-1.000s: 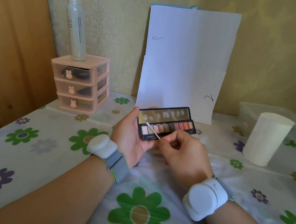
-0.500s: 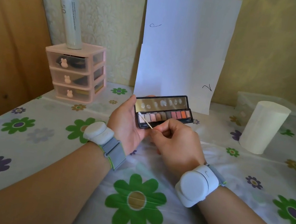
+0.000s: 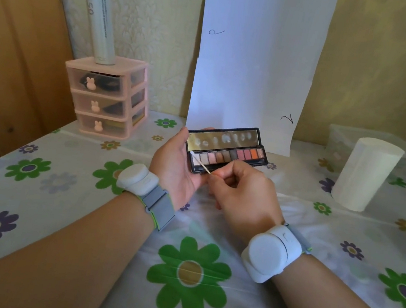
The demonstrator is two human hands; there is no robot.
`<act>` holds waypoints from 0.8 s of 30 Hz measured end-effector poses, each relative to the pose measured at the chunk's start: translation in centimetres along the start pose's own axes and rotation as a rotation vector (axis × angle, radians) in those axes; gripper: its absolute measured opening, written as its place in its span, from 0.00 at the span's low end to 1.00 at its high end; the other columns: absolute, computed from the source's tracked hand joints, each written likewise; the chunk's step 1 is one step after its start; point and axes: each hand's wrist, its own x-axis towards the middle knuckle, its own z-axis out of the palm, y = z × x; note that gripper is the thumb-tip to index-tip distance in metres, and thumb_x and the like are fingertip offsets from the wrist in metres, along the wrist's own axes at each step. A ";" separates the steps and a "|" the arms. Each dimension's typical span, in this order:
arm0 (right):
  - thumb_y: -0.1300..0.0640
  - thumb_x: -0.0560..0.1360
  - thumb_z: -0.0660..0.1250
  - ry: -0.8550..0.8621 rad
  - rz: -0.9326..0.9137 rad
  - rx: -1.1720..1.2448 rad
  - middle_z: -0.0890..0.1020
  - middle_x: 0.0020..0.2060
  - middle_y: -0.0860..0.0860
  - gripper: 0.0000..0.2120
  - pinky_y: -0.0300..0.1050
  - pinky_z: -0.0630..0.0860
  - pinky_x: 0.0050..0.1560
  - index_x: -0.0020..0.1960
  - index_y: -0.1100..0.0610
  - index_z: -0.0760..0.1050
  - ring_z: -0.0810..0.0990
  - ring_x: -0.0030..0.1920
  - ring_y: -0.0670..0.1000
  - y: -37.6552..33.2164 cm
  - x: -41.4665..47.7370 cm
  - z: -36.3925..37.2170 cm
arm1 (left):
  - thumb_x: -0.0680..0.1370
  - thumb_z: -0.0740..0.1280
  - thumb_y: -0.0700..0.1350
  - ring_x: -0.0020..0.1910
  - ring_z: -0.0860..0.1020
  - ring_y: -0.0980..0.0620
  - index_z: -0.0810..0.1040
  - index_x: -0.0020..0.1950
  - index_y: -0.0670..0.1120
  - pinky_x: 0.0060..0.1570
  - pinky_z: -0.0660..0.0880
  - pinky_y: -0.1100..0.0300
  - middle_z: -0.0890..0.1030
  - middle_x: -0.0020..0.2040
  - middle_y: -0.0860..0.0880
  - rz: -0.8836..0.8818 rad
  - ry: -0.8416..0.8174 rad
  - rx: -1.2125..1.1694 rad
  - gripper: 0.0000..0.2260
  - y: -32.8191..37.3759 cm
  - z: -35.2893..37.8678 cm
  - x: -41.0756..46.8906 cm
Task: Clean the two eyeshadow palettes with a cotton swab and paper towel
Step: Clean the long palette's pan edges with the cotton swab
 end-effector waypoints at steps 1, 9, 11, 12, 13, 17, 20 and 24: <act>0.54 0.73 0.71 0.004 0.002 -0.003 0.83 0.32 0.43 0.05 0.49 0.81 0.43 0.38 0.48 0.79 0.81 0.35 0.44 0.0 0.0 0.0 | 0.86 0.52 0.54 0.49 0.84 0.37 0.75 0.71 0.38 0.46 0.84 0.43 0.83 0.56 0.36 0.003 0.001 -0.002 0.25 0.0 0.0 -0.1; 0.54 0.73 0.71 0.021 0.022 -0.022 0.83 0.32 0.43 0.05 0.42 0.78 0.40 0.38 0.49 0.80 0.80 0.35 0.42 0.1 0.3 -0.8 | 0.86 0.53 0.55 0.52 0.85 0.35 0.75 0.70 0.39 0.45 0.84 0.40 0.84 0.59 0.36 -0.016 -0.015 -0.029 0.24 0.0 0.1 -0.2; 0.55 0.73 0.71 0.008 0.005 -0.020 0.83 0.32 0.43 0.05 0.44 0.79 0.41 0.38 0.49 0.80 0.80 0.35 0.42 -0.2 -0.1 -0.4 | 0.86 0.53 0.54 0.48 0.85 0.37 0.75 0.70 0.38 0.45 0.84 0.42 0.84 0.55 0.36 -0.006 -0.020 -0.037 0.24 0.0 0.0 -0.1; 0.55 0.73 0.71 0.003 0.005 -0.021 0.83 0.32 0.43 0.05 0.44 0.79 0.42 0.38 0.49 0.80 0.80 0.35 0.42 -0.2 0.0 -0.2 | 0.86 0.53 0.54 0.47 0.86 0.37 0.76 0.69 0.38 0.44 0.84 0.43 0.84 0.54 0.36 -0.003 -0.022 -0.042 0.24 0.0 0.0 0.0; 0.55 0.73 0.70 0.002 0.010 -0.025 0.83 0.33 0.43 0.05 0.45 0.80 0.42 0.38 0.49 0.80 0.80 0.35 0.42 -0.1 0.0 -0.2 | 0.86 0.53 0.54 0.47 0.86 0.37 0.76 0.69 0.38 0.44 0.84 0.43 0.84 0.54 0.36 -0.002 -0.025 -0.050 0.24 0.0 0.0 0.0; 0.54 0.74 0.70 0.018 0.047 -0.039 0.83 0.31 0.40 0.05 0.36 0.76 0.39 0.39 0.49 0.79 0.80 0.35 0.39 0.2 0.6 -1.1 | 0.86 0.53 0.55 0.50 0.86 0.35 0.77 0.67 0.39 0.41 0.84 0.40 0.85 0.55 0.36 -0.014 -0.028 -0.030 0.23 0.1 0.0 -0.1; 0.54 0.73 0.70 0.017 0.040 -0.030 0.83 0.31 0.40 0.05 0.35 0.75 0.38 0.38 0.49 0.79 0.79 0.34 0.40 0.1 0.4 -1.0 | 0.86 0.53 0.55 0.46 0.86 0.36 0.77 0.66 0.40 0.40 0.84 0.41 0.86 0.52 0.37 -0.011 -0.029 -0.037 0.23 0.1 0.0 -0.1; 0.55 0.73 0.71 0.001 0.003 -0.025 0.83 0.33 0.43 0.05 0.46 0.80 0.43 0.38 0.49 0.80 0.80 0.35 0.42 -0.4 0.0 -0.2 | 0.86 0.52 0.54 0.48 0.86 0.37 0.78 0.64 0.39 0.46 0.84 0.43 0.86 0.51 0.38 0.017 -0.021 -0.037 0.23 0.0 0.0 0.2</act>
